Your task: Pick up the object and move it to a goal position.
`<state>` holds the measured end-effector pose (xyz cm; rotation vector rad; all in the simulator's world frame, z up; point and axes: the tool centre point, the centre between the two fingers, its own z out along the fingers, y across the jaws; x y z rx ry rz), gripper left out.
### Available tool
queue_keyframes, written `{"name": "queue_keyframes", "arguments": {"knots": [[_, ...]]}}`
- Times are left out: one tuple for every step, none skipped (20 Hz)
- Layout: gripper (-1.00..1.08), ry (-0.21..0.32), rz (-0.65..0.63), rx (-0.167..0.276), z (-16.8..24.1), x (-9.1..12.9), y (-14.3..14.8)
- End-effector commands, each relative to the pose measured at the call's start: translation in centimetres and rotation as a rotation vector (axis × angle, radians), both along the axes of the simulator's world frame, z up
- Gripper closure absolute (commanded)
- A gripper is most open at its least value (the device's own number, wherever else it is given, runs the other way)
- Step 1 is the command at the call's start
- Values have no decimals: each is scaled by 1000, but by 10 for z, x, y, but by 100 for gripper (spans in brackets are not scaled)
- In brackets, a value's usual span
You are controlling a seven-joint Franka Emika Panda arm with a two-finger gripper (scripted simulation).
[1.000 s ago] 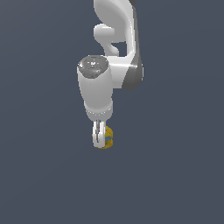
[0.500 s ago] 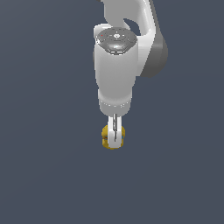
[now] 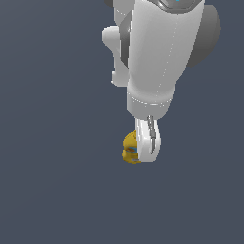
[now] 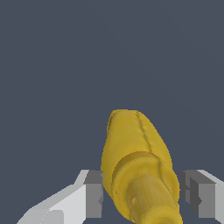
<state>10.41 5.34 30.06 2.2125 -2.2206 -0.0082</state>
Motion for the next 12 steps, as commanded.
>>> {"name": "queue_keyframes", "arguments": {"knots": [[108, -8, -1, 1, 13, 5, 6], [108, -8, -1, 1, 16, 6, 8], [108, -8, -1, 1, 18, 7, 10], [108, -8, -1, 1, 20, 8, 11], [108, -8, -1, 1, 21, 9, 12], [108, -8, -1, 1, 22, 9, 14], [108, -8, -1, 1, 24, 10, 14], [108, -8, -1, 1, 24, 10, 15], [108, -8, -1, 1, 25, 11, 16], [108, -8, -1, 1, 26, 11, 16], [108, -8, -1, 1, 26, 11, 16], [108, -8, -1, 1, 26, 11, 16]]}}
